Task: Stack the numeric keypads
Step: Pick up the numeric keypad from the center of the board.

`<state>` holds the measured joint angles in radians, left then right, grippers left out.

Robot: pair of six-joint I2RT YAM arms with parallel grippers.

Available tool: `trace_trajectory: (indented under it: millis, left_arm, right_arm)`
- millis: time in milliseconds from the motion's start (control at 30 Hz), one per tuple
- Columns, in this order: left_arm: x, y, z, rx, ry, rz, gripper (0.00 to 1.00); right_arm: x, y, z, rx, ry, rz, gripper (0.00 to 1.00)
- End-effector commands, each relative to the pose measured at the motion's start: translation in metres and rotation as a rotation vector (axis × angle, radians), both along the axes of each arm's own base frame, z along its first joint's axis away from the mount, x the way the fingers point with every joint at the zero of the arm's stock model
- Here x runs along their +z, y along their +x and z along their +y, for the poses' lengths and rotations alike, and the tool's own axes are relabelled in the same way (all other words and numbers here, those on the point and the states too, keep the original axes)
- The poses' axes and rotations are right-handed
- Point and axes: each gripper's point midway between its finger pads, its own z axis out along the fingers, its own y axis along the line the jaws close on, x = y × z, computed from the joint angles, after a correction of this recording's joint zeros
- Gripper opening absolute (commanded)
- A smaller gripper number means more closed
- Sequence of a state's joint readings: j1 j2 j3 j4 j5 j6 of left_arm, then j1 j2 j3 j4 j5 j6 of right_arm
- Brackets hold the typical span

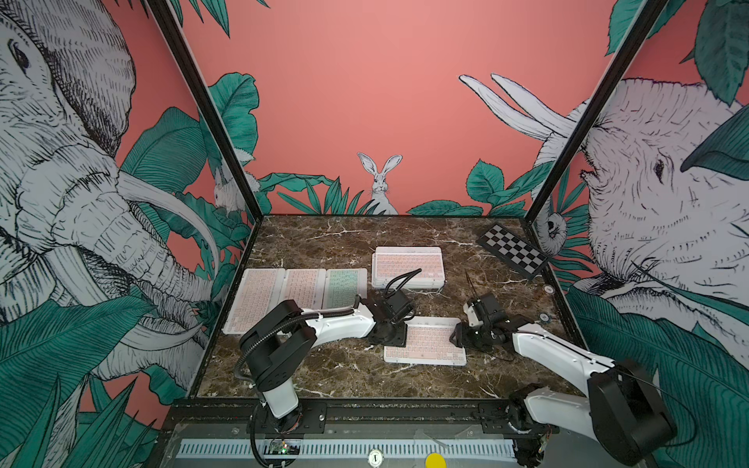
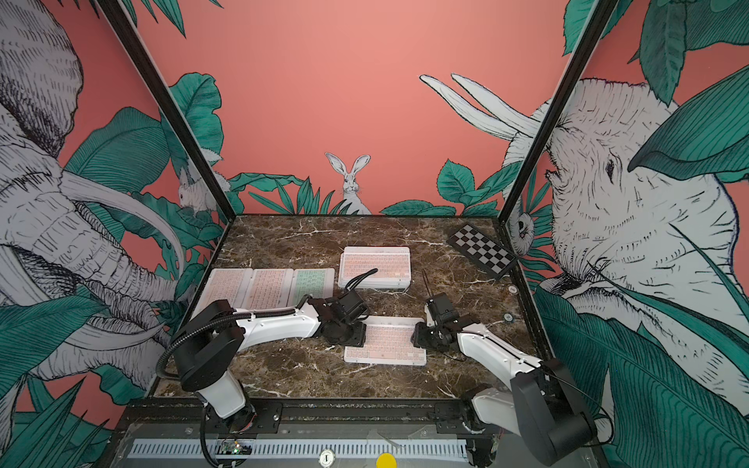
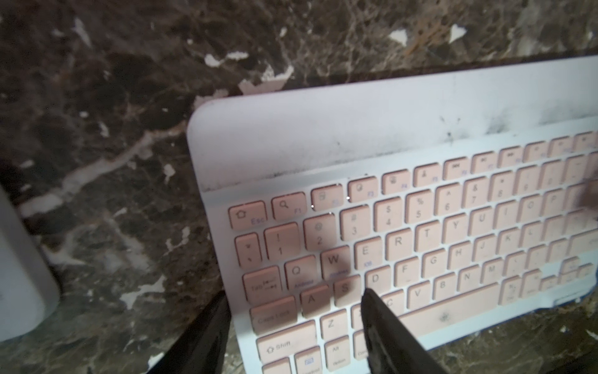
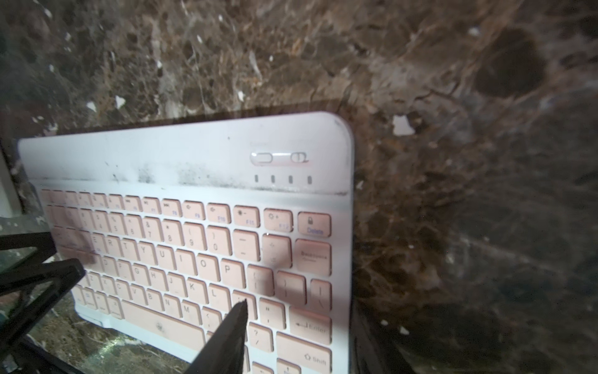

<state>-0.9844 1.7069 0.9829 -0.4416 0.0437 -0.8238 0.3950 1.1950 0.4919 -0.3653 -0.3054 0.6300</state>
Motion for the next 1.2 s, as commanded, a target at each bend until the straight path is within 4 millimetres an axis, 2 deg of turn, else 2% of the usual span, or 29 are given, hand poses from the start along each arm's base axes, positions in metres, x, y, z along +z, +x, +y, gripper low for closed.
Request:
trace_trajectory:
  millis: [0, 367, 900, 1167]
  left_arm:
    - [-0.024, -0.016, 0.004, -0.008, 0.018, 0.075, 0.66]
    - [-0.033, -0.019, 0.004, -0.036, 0.024, 0.075, 0.66]
    - [-0.041, -0.021, 0.008, -0.102, 0.043, 0.061, 0.65]
    - [-0.047, -0.025, 0.01, -0.123, 0.049, 0.068, 0.65]
  right_arm:
    - [0.019, 0.007, 0.028, 0.031, 0.233, -0.035, 0.5]
    - [0.044, 0.008, 0.03, 0.052, 0.396, -0.098, 0.5]
    - [0.045, -0.001, 0.028, 0.069, 0.445, -0.075, 0.5]
    - [0.054, -0.004, 0.031, 0.081, 0.503, -0.09, 0.49]
